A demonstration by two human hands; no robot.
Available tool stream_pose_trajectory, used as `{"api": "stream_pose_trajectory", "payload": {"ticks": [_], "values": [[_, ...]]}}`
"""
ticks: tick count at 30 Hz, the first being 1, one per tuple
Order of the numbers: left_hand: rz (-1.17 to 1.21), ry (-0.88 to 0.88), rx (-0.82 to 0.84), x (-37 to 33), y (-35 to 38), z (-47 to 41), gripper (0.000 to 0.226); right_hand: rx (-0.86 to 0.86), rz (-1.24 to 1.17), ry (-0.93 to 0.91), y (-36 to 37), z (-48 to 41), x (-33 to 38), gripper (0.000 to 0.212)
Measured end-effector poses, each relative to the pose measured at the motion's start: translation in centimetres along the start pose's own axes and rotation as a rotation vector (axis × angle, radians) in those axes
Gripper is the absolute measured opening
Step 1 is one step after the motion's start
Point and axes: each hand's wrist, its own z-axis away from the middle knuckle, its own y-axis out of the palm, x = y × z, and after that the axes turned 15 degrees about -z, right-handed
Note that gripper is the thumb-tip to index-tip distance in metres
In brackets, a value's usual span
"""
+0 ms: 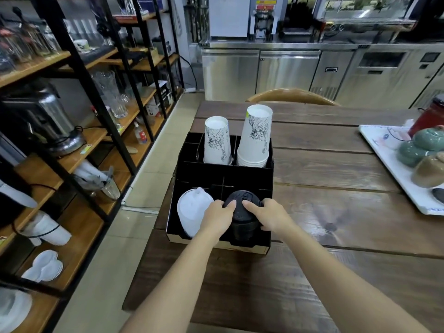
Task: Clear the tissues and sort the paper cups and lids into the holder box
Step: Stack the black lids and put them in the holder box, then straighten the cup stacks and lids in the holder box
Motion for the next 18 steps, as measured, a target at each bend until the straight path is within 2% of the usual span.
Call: {"api": "stream_pose_trajectory", "payload": {"ticks": [6,9,11,15,18], "values": [[-0.128,0.028,-0.021,-0.2,-0.6,0.0,0.037,0.033,0.034,0.012,-0.4,0.5,0.7,0.053],[-0.281,0.069,-0.103,-1.2,-2.0,0.2,0.030,-0.047,0.067,-0.076,-1.6,0.4,1.7,0.052],[-0.305,0.134,-0.160,-2.5,-3.0,0.4,0.030,-0.104,-0.018,-0.159,-2.5,0.1,2.7,0.049],[-0.223,0.285,-0.283,-6.1,-4.7,0.5,0.030,-0.165,-0.163,-0.285,-4.1,-0.2,5.1,0.032],[-0.039,0.372,-0.273,-9.1,-5.4,0.1,0.034,-0.157,-0.226,-0.374,-4.9,-0.4,6.9,0.037]]}}
